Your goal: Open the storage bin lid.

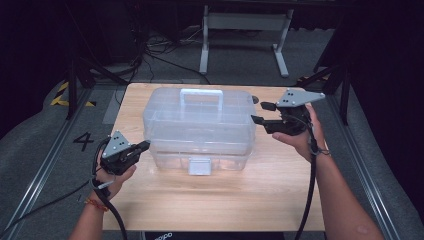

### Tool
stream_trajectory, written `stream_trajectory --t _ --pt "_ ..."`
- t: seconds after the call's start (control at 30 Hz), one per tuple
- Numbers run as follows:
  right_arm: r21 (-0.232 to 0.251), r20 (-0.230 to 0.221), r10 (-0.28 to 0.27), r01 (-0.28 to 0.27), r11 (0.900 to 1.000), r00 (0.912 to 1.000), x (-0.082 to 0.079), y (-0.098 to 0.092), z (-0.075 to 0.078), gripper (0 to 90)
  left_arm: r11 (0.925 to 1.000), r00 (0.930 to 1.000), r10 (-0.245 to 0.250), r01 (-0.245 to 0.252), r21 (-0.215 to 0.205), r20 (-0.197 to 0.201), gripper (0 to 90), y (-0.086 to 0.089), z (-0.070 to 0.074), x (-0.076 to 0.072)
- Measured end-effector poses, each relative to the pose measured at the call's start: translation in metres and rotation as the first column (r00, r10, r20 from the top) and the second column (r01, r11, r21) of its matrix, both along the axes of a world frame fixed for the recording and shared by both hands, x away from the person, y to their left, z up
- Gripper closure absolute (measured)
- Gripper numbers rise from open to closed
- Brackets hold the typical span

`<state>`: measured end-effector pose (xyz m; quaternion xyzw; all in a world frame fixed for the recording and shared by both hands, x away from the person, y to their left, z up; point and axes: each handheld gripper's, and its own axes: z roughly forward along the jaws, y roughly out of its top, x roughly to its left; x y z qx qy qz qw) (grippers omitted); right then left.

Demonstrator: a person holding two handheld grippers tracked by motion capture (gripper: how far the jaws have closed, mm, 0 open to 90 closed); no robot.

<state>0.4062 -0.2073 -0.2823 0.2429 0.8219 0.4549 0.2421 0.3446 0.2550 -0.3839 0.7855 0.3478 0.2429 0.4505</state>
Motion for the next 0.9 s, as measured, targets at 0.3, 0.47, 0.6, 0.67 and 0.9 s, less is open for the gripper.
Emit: stream_trajectory --t 0.3,0.47,0.6,0.67,0.9 --pt "0.012 0.012 -0.016 0.016 1.000 0.9998 -0.015 -0.021 -0.020 41.7 1.0000 0.9999 0.000 0.000 -0.003 0.013 89.9 0.000 0.004 0.002" --pt "-0.008 0.002 -0.006 0.006 1.000 1.0000 -0.018 -0.022 -0.034 40.6 1.0000 0.9999 -0.001 0.001 -0.003 0.014 89.9 0.000 0.007 0.002" --pt "-0.038 -0.012 0.004 -0.004 0.999 0.9999 -0.023 -0.020 -0.056 38.9 1.0000 0.9999 -0.005 0.005 0.002 0.014 89.9 -0.001 0.008 0.002" --pt "-0.042 -0.017 0.003 -0.004 0.999 0.9999 -0.024 -0.019 -0.064 38.0 0.9999 0.9999 -0.008 0.008 0.006 0.013 89.9 -0.001 0.009 0.003" --pt "-0.061 -0.047 -0.013 0.010 0.998 0.9988 -0.020 -0.011 -0.085 37.3 1.0000 0.9999 -0.008 0.008 0.005 0.015 89.8 -0.002 0.012 0.005"
